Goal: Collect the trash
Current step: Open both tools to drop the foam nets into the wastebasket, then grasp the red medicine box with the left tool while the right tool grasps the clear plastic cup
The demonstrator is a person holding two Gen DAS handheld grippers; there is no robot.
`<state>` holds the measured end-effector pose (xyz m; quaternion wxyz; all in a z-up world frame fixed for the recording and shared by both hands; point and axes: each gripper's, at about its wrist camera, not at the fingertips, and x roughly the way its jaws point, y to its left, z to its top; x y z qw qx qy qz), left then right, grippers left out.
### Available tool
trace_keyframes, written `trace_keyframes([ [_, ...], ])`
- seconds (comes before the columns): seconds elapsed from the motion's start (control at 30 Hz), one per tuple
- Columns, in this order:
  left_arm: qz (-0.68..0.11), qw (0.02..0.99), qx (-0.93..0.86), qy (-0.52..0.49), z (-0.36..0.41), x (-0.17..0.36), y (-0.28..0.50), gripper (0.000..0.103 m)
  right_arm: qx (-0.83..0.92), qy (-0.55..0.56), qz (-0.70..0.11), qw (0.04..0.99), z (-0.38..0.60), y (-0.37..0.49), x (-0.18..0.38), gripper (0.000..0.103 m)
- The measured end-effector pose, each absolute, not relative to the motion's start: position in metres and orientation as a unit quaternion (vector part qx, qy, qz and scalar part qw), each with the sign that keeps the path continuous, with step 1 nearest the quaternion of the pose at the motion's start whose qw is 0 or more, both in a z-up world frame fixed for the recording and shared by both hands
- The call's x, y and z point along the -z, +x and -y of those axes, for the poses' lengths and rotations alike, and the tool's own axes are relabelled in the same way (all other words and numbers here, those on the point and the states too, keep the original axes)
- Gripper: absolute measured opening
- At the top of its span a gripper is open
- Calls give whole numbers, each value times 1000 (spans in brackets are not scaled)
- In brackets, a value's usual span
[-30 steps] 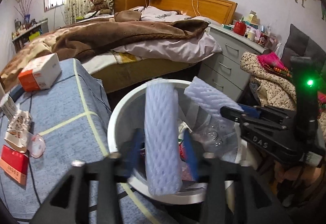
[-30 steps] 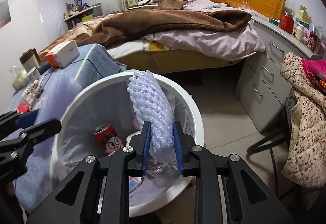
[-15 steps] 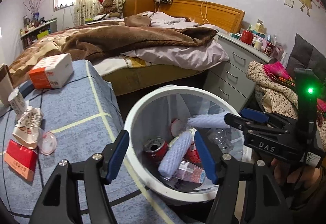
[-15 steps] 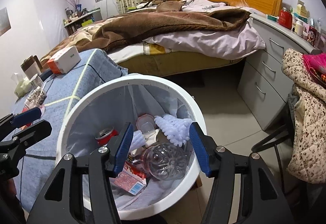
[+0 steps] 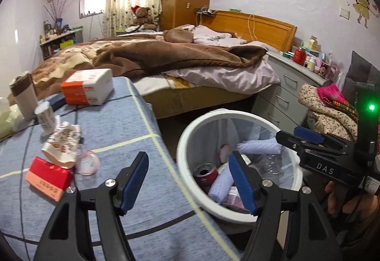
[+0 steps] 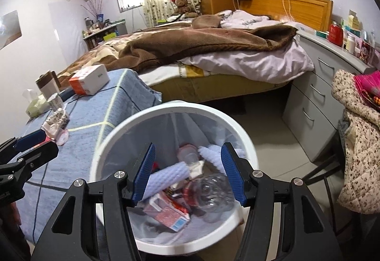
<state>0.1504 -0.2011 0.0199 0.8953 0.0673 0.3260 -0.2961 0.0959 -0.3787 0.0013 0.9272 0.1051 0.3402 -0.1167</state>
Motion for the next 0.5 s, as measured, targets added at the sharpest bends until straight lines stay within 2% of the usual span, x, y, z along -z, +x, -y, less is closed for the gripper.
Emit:
trace_keyframes([
  [0.5, -319, 923, 208, 58, 121, -15, 163, 73, 52, 94, -322, 940, 327, 123, -6, 64],
])
